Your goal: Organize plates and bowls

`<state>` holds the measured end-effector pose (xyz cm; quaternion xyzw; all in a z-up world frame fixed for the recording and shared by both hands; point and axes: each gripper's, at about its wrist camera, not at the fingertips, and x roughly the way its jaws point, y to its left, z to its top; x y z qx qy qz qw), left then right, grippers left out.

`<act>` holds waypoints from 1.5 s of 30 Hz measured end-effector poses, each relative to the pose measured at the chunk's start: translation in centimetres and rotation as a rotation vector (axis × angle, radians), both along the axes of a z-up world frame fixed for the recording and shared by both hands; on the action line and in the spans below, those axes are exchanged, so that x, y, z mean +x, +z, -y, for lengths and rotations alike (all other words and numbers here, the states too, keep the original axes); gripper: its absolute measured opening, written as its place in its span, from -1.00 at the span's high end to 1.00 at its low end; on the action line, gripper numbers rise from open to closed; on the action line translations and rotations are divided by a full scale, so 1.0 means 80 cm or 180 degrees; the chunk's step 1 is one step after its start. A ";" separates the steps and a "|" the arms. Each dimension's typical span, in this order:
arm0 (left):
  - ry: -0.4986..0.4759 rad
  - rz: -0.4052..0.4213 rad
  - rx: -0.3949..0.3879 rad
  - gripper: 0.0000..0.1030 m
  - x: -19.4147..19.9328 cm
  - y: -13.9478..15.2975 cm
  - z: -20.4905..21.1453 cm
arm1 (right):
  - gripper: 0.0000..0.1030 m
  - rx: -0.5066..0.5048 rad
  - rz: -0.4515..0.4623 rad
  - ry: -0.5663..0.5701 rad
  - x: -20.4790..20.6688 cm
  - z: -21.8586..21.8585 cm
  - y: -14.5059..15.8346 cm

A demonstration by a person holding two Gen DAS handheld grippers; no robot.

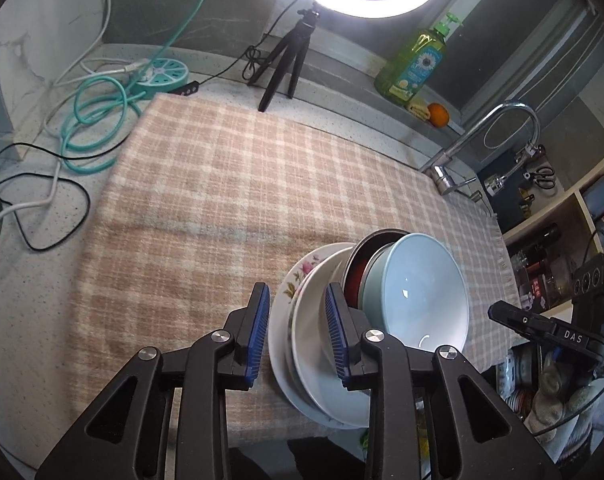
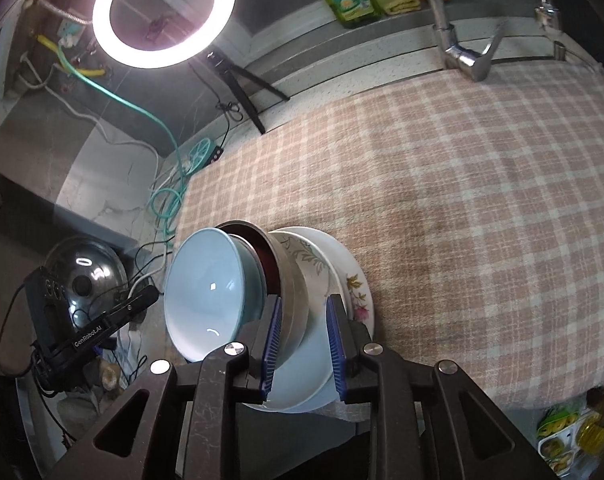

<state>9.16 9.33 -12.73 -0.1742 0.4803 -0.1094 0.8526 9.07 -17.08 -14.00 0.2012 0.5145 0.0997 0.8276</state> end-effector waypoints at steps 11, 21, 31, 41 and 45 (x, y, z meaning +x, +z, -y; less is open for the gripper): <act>0.0152 0.0181 0.0216 0.47 -0.029 0.019 0.006 | 0.37 -0.0348 0.0222 -0.0077 -0.038 0.014 0.016; 0.0536 0.0469 0.0586 0.01 -0.111 0.056 0.053 | 0.09 -0.0769 0.0779 0.0115 -0.075 0.031 0.061; 0.0662 0.0738 0.1003 -0.58 -0.159 0.091 0.100 | -0.45 -0.1338 0.1307 0.0180 -0.126 0.021 0.102; 0.0543 0.0743 0.1138 -0.60 -0.177 0.099 0.119 | -0.64 -0.1255 0.1395 0.0178 -0.149 0.007 0.109; 0.0501 0.0774 0.1176 -0.60 -0.179 0.102 0.121 | -0.65 -0.1265 0.1409 0.0201 -0.152 0.002 0.108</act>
